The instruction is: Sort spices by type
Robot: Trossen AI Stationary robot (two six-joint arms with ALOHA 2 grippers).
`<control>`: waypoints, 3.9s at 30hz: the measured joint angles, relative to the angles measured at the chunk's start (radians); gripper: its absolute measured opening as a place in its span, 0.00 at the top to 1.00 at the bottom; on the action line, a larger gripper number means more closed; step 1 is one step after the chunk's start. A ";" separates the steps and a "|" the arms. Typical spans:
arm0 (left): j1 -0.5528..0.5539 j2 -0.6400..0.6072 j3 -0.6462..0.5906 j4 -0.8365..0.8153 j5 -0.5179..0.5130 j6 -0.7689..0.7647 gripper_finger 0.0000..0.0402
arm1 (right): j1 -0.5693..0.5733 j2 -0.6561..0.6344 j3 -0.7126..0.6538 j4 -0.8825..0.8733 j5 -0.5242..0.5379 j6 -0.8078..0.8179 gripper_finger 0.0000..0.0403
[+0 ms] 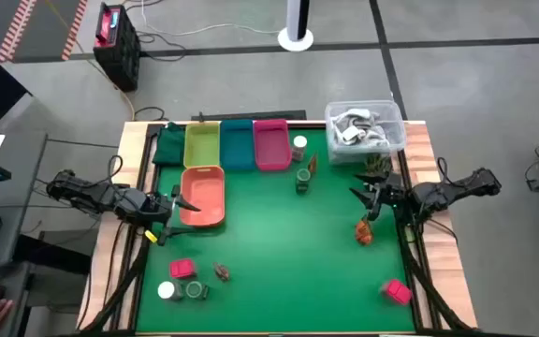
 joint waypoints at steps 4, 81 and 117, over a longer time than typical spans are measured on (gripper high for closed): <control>0.000 0.000 0.000 0.000 0.000 0.000 0.28 | 0.000 0.000 0.000 0.000 0.000 0.000 0.33; -0.001 0.000 -0.006 0.161 -0.064 0.049 0.28 | 0.000 0.000 0.000 0.000 0.000 0.000 0.33; 0.009 0.440 0.315 0.109 -0.174 -0.272 0.28 | -0.029 0.012 0.001 0.076 -0.002 0.049 0.33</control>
